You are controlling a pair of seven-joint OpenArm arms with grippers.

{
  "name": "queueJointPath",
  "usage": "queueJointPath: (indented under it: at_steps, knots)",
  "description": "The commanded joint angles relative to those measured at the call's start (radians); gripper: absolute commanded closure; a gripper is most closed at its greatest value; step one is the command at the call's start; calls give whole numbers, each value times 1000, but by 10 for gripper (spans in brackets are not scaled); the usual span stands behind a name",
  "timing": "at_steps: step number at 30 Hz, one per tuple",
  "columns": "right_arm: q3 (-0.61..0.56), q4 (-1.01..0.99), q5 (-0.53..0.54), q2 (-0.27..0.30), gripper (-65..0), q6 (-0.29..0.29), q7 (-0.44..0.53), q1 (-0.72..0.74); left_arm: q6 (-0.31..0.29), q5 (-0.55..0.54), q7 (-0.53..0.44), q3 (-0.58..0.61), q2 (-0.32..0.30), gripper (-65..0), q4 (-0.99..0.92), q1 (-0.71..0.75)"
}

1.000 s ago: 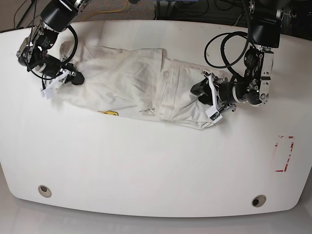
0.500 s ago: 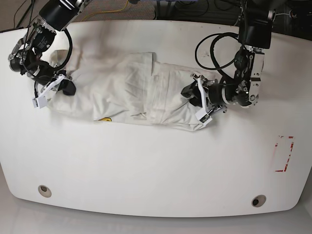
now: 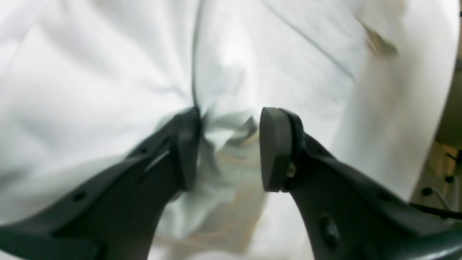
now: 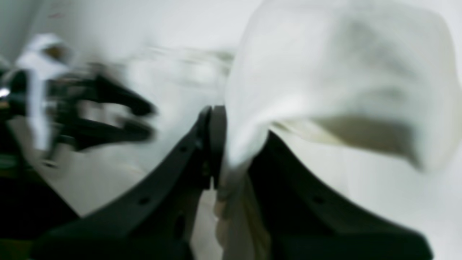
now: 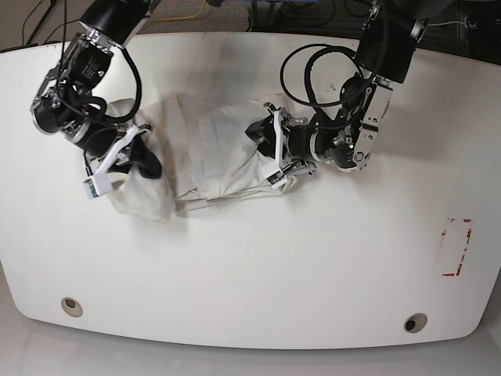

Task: Layout the t-shirt on the table in an organized manner, then fold the t-shirt properly
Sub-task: 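Lift both ends and bring the grippers toward each other, folding in half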

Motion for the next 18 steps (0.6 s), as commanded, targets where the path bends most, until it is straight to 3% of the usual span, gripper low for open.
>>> queueJointPath:
  at_steps: [1,6,18]
  knots:
    - [-35,65,23,-21,0,1,28,27,13,26,36,-6,-9,-257,2,-18]
    - [-121,79,20,-55,0,1,28,29,13,25,36,-11,-9,-257,4,-20]
    - [-284,58,19,-53,0,1,28,26,13,22,36,-57,-3,-257,7,-20]
